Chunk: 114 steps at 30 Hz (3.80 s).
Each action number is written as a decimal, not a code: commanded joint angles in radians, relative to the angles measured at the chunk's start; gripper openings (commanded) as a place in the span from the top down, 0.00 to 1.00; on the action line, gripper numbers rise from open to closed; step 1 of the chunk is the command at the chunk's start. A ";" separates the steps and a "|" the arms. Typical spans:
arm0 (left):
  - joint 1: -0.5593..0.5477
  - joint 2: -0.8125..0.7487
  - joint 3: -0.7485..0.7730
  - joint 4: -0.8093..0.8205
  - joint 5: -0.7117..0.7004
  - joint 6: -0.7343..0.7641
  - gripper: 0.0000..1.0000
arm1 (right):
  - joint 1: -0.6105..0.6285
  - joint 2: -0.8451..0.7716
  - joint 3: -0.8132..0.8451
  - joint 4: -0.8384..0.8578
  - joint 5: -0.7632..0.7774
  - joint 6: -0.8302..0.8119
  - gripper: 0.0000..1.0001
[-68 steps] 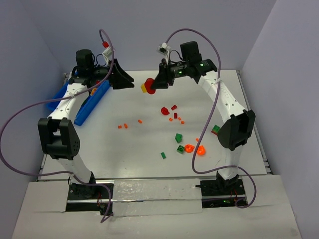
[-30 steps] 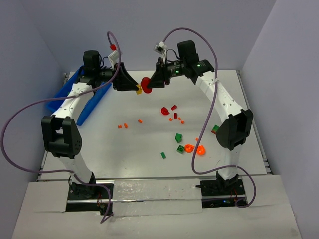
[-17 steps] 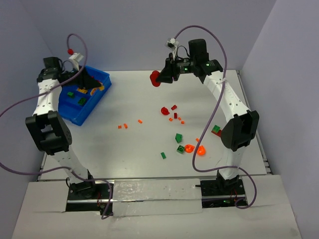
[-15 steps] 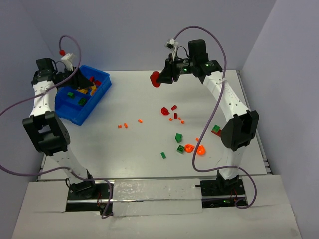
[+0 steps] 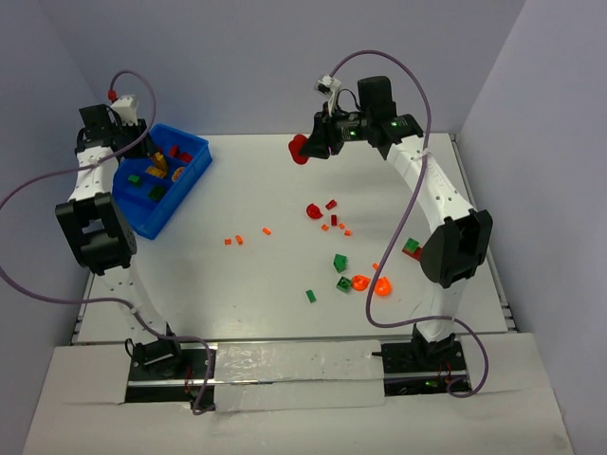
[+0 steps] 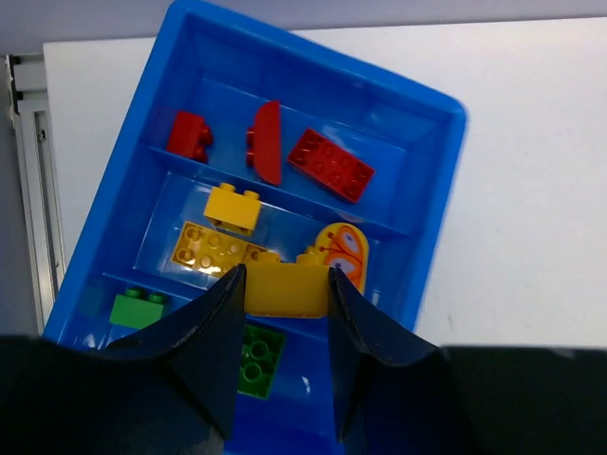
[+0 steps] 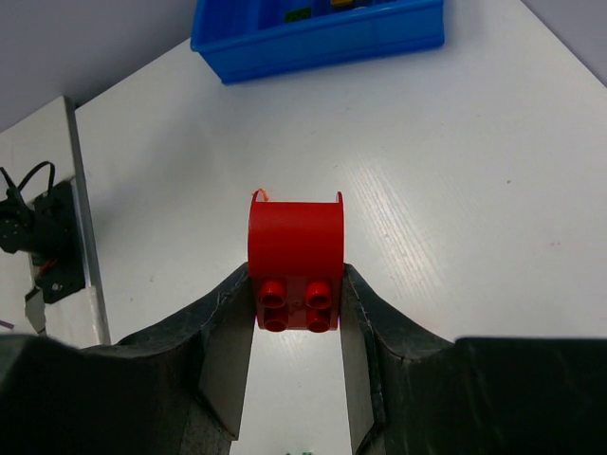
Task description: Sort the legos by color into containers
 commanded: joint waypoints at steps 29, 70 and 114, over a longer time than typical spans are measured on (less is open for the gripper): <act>-0.074 -0.144 -0.042 0.126 0.660 -0.249 0.27 | 0.111 0.079 0.118 0.114 0.040 0.048 1.00; -0.452 -0.258 0.025 -0.683 0.896 0.753 0.30 | 0.223 0.120 0.207 -0.080 -0.105 -0.220 1.00; -0.020 0.180 0.316 0.039 -0.127 -0.580 1.00 | 0.029 -0.086 -0.097 -0.042 0.211 -0.165 0.00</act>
